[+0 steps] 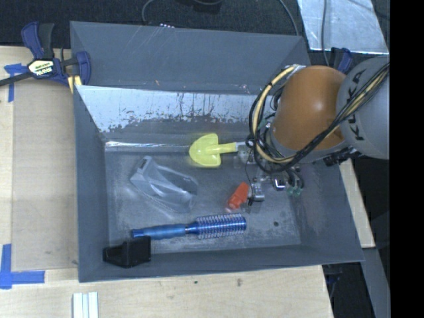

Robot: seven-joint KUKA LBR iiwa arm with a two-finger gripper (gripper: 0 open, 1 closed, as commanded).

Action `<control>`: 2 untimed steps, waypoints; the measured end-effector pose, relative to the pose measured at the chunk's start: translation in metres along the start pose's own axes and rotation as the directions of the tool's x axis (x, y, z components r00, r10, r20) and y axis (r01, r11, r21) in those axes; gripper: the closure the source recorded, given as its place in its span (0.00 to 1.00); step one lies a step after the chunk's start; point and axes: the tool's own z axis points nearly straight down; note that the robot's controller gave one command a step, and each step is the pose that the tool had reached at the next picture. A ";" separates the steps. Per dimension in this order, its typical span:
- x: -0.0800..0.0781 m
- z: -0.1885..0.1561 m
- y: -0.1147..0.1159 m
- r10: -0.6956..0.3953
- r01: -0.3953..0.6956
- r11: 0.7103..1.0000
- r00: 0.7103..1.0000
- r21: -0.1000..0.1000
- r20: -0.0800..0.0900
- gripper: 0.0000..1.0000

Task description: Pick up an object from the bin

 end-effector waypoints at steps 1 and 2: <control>-0.002 -0.004 0.000 0.000 0.000 1.000 1.000 0.000 0.008 0.00; 0.006 0.004 0.000 -0.141 0.141 0.990 0.990 0.001 0.009 0.00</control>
Offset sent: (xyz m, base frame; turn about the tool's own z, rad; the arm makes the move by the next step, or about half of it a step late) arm -0.0267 -0.0017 -0.0260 -0.4221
